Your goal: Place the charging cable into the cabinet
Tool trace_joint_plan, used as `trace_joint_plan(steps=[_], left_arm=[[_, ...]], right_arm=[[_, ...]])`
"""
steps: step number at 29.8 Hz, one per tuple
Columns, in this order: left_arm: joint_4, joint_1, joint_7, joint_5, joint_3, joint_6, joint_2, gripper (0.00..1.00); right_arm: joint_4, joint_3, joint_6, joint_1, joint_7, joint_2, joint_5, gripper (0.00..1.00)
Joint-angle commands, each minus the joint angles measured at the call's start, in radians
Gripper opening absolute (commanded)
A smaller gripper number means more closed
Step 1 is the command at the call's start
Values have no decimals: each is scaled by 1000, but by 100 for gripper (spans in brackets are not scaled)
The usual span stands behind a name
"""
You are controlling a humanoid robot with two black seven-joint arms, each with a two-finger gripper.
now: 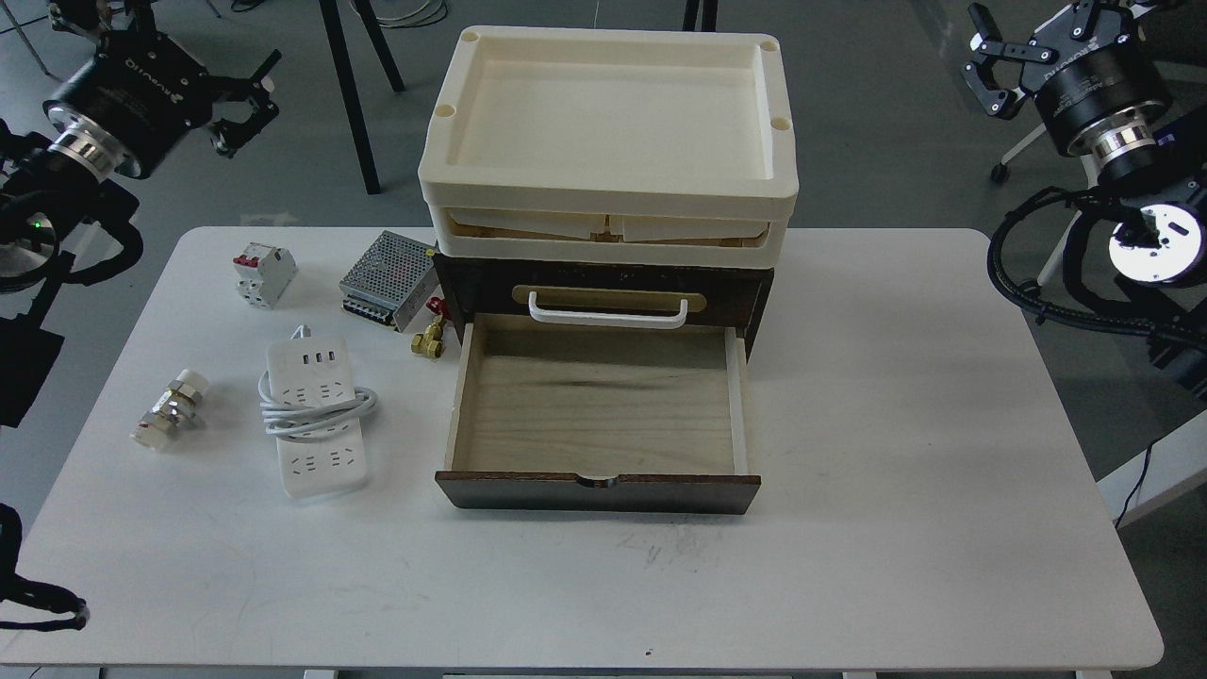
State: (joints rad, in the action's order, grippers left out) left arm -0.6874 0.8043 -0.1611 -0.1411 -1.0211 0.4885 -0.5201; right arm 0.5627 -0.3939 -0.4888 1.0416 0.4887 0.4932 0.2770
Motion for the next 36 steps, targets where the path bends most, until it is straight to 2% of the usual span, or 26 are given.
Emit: trace_joint_plan(steps=[1,7,8,11,13,15,17,18,20,22,23,25,27,31,33,35,36], left_arm=[[23,0,78,3,4,0,9,100],[41,-3,172,-17,-8,0,-15,100],[73,-13,198,-46,-13,0,-24,100],[247,-51,316,-228,-17,0,-12,100],[316,-48,368,-316,1,0,17,100],[321,-40,405,-321,-2,0,41,100],[301,-46,460,-324,-2,0,60,100],[260,-57,488,-325,-4,0,49,100],[127,-115,506,-328,-4,0,-7,100],[-95,-218,506,-325,1,0,-98,100],[-267,-270,506,-319,-1,0,-156,100],[-535,-342,508,-292,-20,0,-280,100],[-685,-364,512,-214,-46,0,-387,100],[-722,-370,515,125,-125,0,-472,100],[-721,-373,531,431,-160,0,-475,100],[-728,-376,578,794,-194,0,-463,100],[-732,-376,630,992,-207,0,-446,100]], right_arm=[[-3,-55,0,-5,0,2,-1,100],[-7,-66,0,-21,0,4,-1,100],[-7,-66,0,-31,0,-1,-1,100],[-4,-79,0,-43,0,-2,-1,100],[-6,-94,0,-44,0,-4,-1,100],[-4,-114,0,-43,0,-5,-1,100],[0,-125,0,-43,0,-2,1,100],[-3,-129,0,-44,0,2,1,100],[-18,-131,0,-52,0,4,1,100],[-52,-134,0,-58,0,-2,2,100],[-56,-134,0,-61,0,-4,4,100],[-55,-135,0,-72,0,-4,8,100],[-52,-144,0,-90,0,-2,8,100],[-44,-198,0,-132,0,10,8,100],[-44,-226,0,-158,0,27,8,100],[-46,-249,0,-166,0,67,8,100],[-46,-262,0,-173,0,82,8,100]])
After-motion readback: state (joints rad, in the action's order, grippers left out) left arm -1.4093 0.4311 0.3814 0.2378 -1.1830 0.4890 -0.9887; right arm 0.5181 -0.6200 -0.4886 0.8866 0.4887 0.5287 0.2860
